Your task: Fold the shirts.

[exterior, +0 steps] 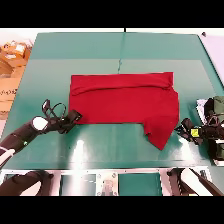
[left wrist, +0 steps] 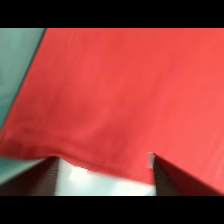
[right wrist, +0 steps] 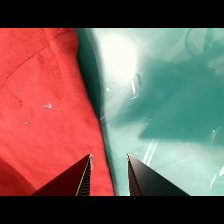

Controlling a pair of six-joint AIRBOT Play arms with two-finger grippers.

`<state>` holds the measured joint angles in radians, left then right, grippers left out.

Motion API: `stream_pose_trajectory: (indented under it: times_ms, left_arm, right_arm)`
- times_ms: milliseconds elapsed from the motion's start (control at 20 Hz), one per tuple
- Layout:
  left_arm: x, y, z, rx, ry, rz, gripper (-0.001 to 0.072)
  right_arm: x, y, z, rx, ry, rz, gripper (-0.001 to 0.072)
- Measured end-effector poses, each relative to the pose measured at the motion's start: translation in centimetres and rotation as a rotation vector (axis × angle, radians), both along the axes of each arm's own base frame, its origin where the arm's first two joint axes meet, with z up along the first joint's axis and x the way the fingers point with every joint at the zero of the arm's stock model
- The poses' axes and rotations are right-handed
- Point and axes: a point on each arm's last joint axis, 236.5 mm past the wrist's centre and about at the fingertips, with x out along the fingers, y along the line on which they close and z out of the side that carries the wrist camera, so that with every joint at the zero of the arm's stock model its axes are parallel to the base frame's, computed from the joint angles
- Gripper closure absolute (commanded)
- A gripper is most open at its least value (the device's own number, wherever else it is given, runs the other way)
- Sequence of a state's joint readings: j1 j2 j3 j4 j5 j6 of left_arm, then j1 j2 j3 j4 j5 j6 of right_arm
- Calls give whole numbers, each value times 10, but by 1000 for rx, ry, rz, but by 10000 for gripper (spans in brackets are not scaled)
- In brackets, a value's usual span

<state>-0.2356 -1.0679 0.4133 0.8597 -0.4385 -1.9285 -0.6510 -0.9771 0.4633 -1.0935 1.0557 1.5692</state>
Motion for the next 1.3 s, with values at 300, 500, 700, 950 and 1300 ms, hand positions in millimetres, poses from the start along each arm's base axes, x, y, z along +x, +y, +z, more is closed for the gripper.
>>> stream_pose_trajectory:
  times_ms: [300,500,700,950,1300]
  left_arm:
    - [24,16,-5,39,-79,88,682]
    - [30,19,-4,58,-112,83,682]
    - [32,20,-3,67,-126,81,682]
    - [32,20,-2,68,-128,79,683]
    - [12,28,3,95,-46,-80,684]
  right_arm:
    - [-3,6,-1,22,10,1,291]
    - [-14,19,-9,67,40,-1,290]
    - [-10,32,-20,120,8,-39,292]
    - [18,50,-26,243,-99,-69,562]
    - [29,64,-15,312,-170,8,692]
